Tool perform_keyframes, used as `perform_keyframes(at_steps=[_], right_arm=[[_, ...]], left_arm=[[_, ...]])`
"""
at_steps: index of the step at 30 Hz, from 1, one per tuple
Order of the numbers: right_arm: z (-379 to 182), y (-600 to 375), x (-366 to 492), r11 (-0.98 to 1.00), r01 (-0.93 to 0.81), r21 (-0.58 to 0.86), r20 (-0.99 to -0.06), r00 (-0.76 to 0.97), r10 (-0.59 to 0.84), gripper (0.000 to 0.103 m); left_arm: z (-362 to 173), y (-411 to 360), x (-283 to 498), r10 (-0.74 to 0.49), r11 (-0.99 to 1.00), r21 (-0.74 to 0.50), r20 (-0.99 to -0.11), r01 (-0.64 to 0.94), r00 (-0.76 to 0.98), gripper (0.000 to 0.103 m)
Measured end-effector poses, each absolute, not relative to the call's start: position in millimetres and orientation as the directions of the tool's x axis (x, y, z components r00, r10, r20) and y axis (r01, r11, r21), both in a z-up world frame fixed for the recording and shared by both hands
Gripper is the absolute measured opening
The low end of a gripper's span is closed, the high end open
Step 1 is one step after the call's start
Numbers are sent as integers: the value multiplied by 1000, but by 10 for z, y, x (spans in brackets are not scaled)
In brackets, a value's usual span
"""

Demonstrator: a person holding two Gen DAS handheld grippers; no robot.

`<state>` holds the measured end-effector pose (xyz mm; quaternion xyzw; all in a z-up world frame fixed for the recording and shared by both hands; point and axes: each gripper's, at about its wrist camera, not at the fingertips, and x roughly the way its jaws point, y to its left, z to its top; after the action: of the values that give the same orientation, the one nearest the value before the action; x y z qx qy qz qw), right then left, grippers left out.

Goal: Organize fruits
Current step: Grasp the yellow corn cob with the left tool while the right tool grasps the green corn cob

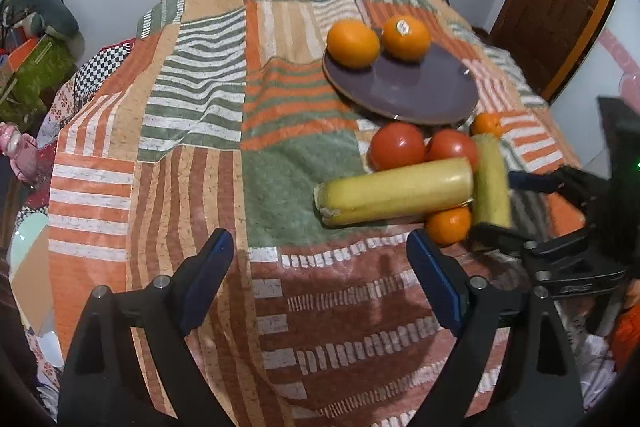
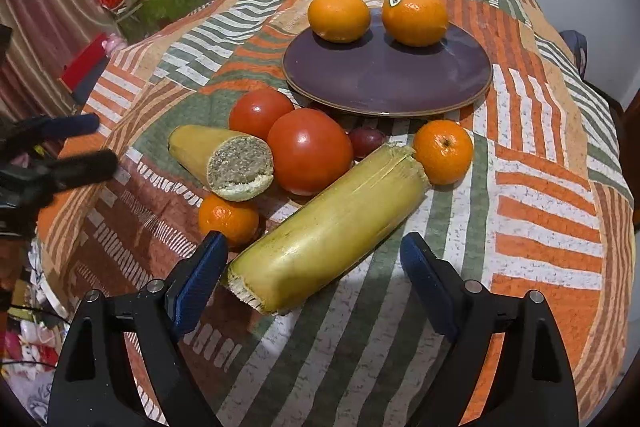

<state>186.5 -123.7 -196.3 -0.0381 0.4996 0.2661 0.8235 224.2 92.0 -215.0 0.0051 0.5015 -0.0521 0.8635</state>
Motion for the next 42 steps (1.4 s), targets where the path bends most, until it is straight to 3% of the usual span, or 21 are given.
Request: perform_keyframes(at_steps=[9,22,31,37,40,42], right_arm=[[-1945,-1541,1814,845,-472,253,-832,340,439,84],[-1903,-1972,1825,896,-393,205,-852,378,361,71],[-1866,-1835,1963,864,-417,283,-820,362,443,70],[-1940,-1613,2092,832,-433,346,-809,312,498,70],[-1975,-1476,2092,838,-452,304,-816,330,474,70],[-1972,-1428,2093,831,-471,295,-814,332,477,52]], left_arm=[[-2392,756,2427,-51,993,7,-881,119,470,89],[-2595,389,2608,-18,979,78,-888,189,459,91],[-2474,147,2689,6,958,162,-835,236,550,91],[-2502,212,2810,-50,966,98,-840,241,541,91],[-2529,266,2837,-87,968,52,-849,246,521,87],[-2543,268,2832,-103,966,36,-852,255,513,78]])
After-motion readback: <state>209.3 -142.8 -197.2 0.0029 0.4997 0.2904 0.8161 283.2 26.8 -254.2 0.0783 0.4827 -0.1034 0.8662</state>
